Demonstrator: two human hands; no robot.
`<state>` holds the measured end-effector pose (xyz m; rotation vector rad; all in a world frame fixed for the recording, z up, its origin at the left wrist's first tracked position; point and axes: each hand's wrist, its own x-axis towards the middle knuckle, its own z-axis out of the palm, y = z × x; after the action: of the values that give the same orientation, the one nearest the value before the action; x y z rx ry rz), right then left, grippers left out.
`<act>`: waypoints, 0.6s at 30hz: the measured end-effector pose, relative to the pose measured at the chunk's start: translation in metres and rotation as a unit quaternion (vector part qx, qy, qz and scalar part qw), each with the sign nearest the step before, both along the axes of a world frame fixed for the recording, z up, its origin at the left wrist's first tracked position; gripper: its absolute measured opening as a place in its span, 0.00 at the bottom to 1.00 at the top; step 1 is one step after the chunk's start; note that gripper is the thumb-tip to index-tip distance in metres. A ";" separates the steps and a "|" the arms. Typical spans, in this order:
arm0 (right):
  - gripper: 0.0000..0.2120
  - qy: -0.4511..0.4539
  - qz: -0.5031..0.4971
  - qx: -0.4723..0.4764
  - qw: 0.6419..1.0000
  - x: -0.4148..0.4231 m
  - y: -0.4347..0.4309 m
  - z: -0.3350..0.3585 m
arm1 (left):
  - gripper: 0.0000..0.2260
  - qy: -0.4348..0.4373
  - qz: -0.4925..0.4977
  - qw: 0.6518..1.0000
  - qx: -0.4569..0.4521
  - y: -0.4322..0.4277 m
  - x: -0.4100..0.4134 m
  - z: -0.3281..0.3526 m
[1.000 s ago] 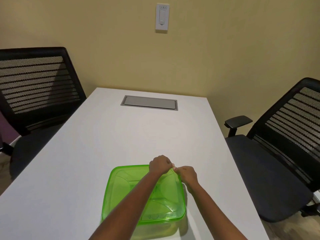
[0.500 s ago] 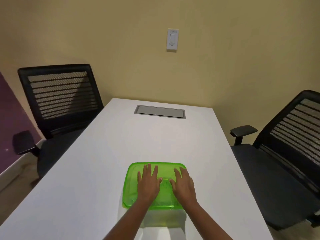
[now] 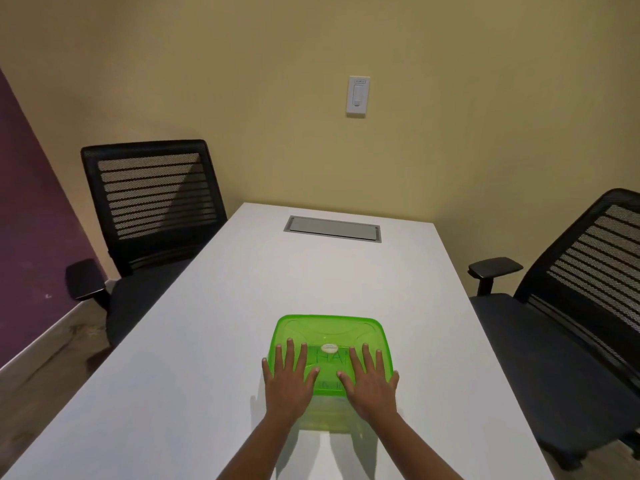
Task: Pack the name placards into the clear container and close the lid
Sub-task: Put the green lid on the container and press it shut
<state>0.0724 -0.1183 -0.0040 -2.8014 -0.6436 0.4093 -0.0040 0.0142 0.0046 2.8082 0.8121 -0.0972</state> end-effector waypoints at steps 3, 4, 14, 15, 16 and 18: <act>0.30 0.004 -0.003 0.002 1.000 -0.006 -0.003 0.000 | 0.56 0.000 -0.002 1.000 -0.009 0.001 -0.004 0.002; 0.30 0.002 -0.005 0.002 1.000 -0.008 -0.003 0.000 | 0.54 -0.014 -0.001 1.000 0.023 0.001 -0.004 0.005; 0.31 -0.001 0.004 -0.016 1.000 -0.016 0.003 0.007 | 0.30 0.026 -0.030 0.999 -0.015 0.000 -0.006 -0.003; 0.31 -0.007 0.009 -0.017 1.000 -0.017 0.004 0.007 | 0.29 0.024 -0.035 0.999 -0.012 -0.002 -0.005 -0.005; 0.31 -0.013 0.016 -0.017 1.000 -0.017 0.006 0.007 | 0.27 0.024 -0.042 0.999 -0.012 -0.003 -0.004 -0.006; 0.31 -0.023 0.025 -0.015 0.999 -0.018 0.007 0.006 | 0.27 0.013 -0.054 0.998 -0.020 -0.006 -0.002 -0.007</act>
<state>0.0540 -0.1108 0.0021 -2.8355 -0.7248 0.3689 -0.0064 0.0085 -0.0024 2.8180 0.6547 -0.1654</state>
